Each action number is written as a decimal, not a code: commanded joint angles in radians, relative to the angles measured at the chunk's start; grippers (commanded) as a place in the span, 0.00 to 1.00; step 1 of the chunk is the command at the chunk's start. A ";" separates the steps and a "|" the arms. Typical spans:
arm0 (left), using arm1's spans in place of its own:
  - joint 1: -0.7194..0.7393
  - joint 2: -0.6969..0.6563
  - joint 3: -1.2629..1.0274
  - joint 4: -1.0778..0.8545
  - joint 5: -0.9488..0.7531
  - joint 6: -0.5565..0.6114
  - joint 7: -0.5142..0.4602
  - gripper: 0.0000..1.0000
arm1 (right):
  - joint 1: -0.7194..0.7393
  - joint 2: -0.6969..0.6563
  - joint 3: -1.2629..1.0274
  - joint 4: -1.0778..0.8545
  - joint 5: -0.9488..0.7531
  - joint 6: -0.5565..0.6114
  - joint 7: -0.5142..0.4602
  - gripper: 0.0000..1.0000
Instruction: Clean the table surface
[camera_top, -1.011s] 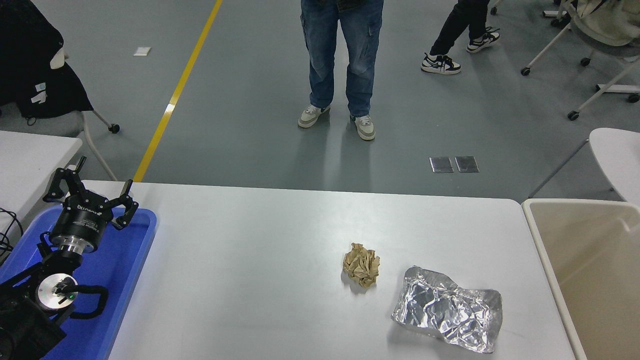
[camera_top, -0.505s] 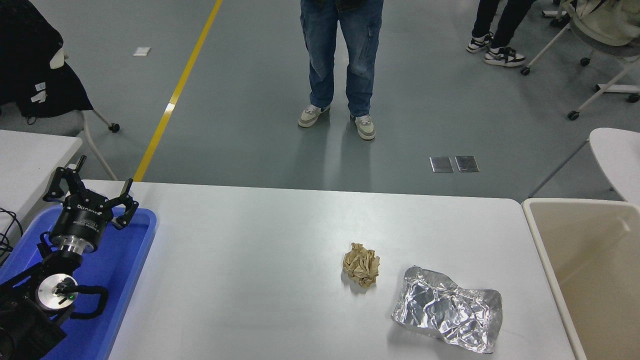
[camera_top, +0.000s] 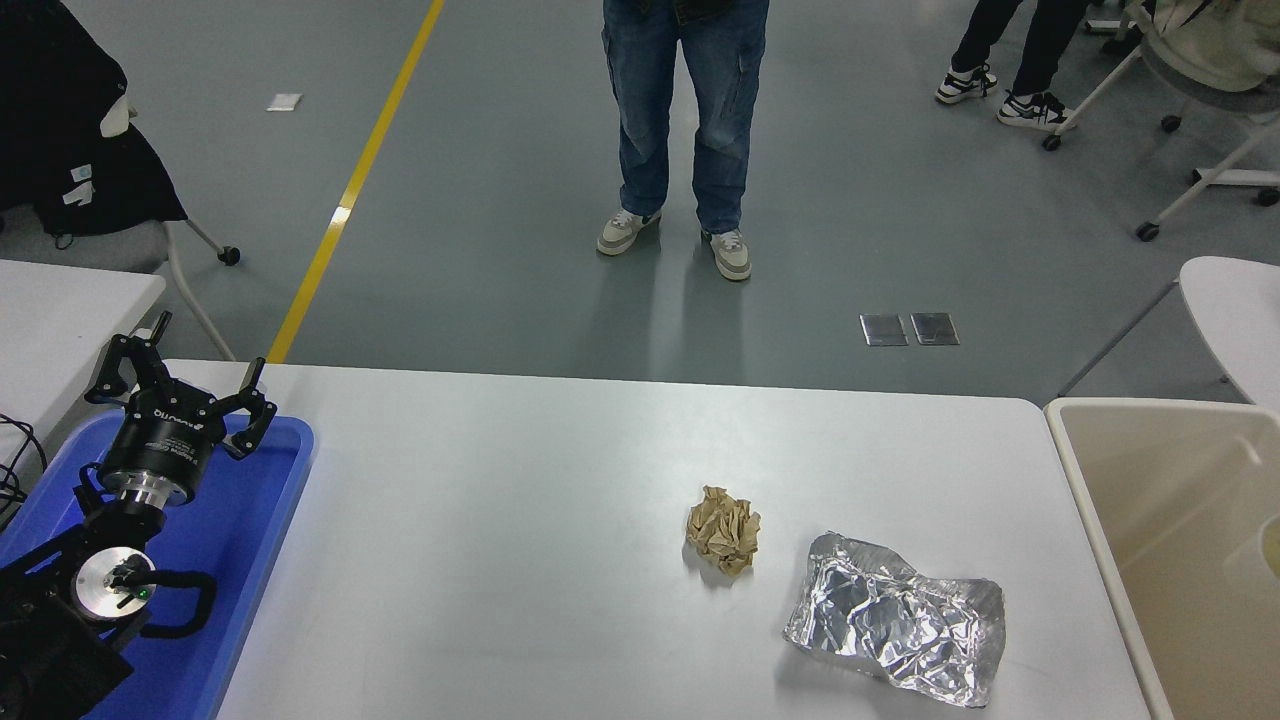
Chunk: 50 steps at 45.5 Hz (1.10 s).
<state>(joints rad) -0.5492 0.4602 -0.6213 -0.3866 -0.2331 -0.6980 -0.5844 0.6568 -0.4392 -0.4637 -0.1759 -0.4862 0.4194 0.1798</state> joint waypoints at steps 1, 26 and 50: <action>0.000 0.000 0.000 0.000 0.000 0.000 0.000 1.00 | -0.008 0.028 0.005 0.001 0.003 -0.031 -0.011 0.00; 0.000 0.000 0.000 0.000 0.000 0.000 0.000 1.00 | -0.008 0.027 0.007 0.001 0.005 -0.177 -0.008 0.65; 0.000 0.000 0.000 0.000 0.000 0.000 0.000 1.00 | 0.194 0.008 0.278 0.010 0.006 -0.217 -0.008 0.98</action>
<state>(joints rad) -0.5491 0.4602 -0.6213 -0.3866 -0.2332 -0.6980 -0.5844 0.7247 -0.4194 -0.3562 -0.1679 -0.4806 0.2124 0.1723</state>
